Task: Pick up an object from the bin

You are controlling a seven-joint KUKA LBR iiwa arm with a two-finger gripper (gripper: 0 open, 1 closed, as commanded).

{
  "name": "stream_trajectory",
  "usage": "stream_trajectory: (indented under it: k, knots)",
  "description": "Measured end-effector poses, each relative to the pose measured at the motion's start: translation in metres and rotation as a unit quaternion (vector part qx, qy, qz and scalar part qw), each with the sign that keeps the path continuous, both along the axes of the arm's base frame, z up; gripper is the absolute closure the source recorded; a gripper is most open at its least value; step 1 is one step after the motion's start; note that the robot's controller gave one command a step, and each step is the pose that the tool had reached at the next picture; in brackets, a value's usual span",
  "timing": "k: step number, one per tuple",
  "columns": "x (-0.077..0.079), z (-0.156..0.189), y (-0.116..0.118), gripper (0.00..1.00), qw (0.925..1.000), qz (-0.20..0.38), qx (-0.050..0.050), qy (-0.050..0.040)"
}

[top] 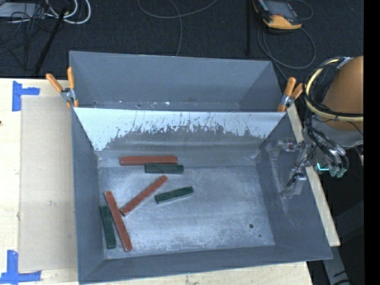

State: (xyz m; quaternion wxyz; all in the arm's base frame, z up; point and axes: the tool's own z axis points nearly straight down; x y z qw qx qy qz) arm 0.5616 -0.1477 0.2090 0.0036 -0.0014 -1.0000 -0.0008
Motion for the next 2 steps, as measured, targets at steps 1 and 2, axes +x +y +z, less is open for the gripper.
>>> stream_trajectory:
  k: [1,2]
  knots:
    - [-0.009,-0.123,0.071,0.00,0.9996,0.027,0.001,0.0008]
    - [-0.011,-0.100,0.162,0.00,0.9989,0.047,0.002,-0.0041]
